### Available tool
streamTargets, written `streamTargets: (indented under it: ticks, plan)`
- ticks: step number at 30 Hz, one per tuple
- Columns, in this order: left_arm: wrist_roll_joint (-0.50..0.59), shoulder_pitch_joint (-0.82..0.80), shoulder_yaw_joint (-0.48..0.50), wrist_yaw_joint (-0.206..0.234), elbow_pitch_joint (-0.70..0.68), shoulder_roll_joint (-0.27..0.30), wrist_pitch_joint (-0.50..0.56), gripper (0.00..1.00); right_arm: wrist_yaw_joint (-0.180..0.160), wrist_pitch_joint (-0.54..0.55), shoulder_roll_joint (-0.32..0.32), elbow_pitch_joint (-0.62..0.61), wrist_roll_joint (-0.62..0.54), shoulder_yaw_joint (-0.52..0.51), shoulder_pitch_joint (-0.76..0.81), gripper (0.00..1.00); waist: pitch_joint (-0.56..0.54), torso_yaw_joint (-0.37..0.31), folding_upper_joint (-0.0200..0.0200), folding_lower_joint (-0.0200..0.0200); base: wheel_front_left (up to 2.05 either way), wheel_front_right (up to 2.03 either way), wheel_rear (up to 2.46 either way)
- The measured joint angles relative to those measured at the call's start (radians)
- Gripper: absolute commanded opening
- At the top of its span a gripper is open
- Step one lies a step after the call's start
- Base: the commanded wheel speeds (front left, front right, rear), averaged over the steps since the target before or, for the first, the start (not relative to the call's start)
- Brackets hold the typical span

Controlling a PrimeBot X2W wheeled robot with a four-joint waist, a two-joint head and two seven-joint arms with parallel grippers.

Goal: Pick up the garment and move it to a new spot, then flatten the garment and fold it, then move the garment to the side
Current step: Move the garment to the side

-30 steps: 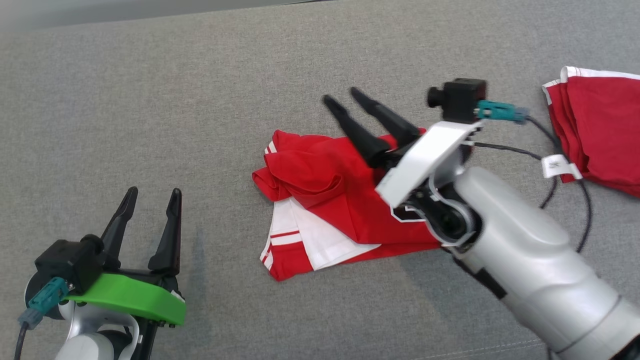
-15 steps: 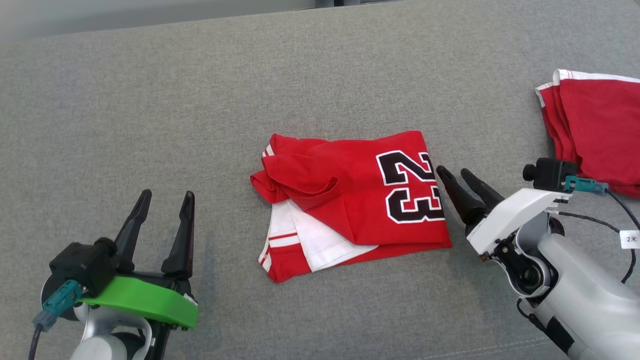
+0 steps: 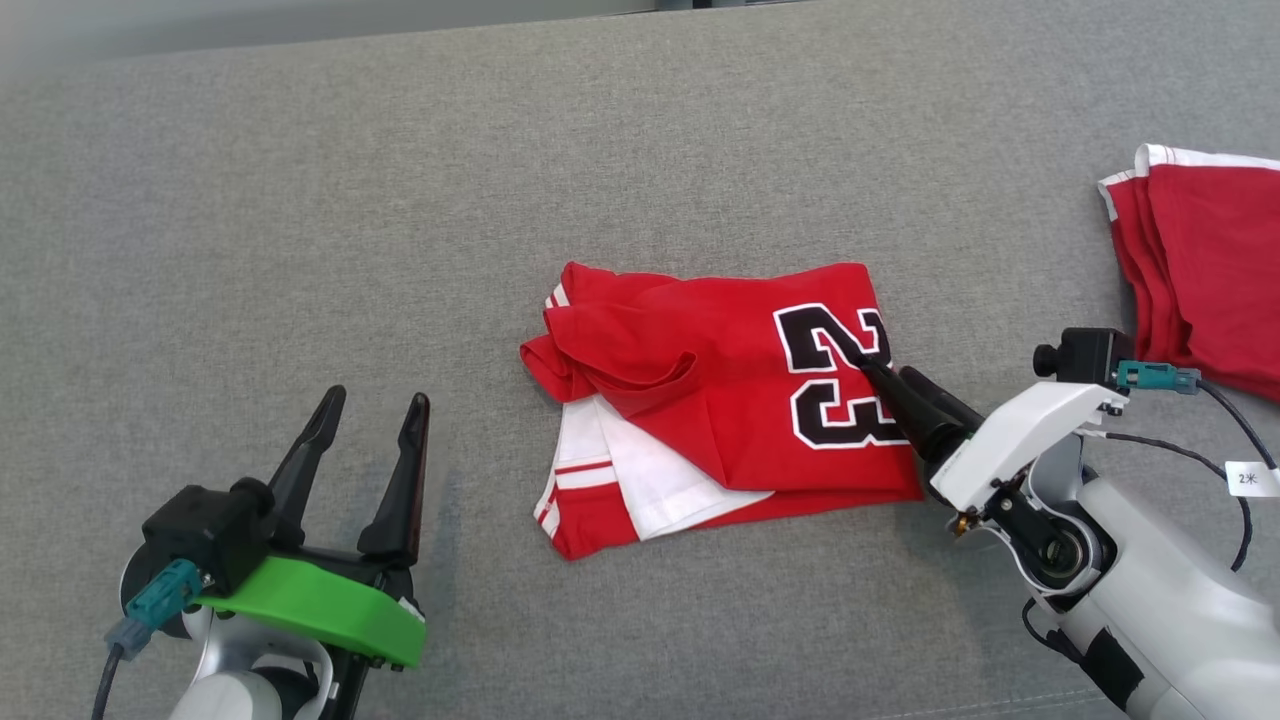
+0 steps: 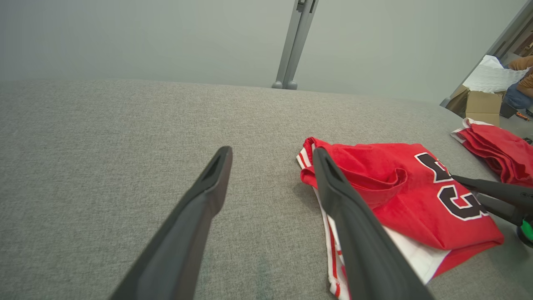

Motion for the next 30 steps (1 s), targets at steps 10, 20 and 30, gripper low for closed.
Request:
streamTargets:
  ticks: [10, 20, 30]
  plan:
    - [0.000, -0.008, -0.010, -0.002, 0.028, -0.019, -0.010, 1.00, 0.018, 0.063, 0.008, -0.006, 0.048, 0.006, -0.025, 0.00, -0.009, 0.042, 0.0000, 0.0000, 0.00, 0.00, 0.00]
    - [-0.001, -0.007, 0.005, -0.001, 0.063, -0.024, -0.034, 1.00, 0.031, 0.127, -0.081, -0.172, -0.053, 0.090, -0.139, 0.00, -0.056, 0.051, -0.0001, 0.0000, 0.00, 0.00, 0.00]
    - [-0.009, -0.004, 0.007, -0.001, 0.066, -0.029, -0.036, 1.00, 0.035, 0.174, -0.133, -0.312, -0.047, 0.087, -0.184, 0.00, -0.085, 0.039, 0.0000, 0.0000, 0.00, 0.00, 0.00]
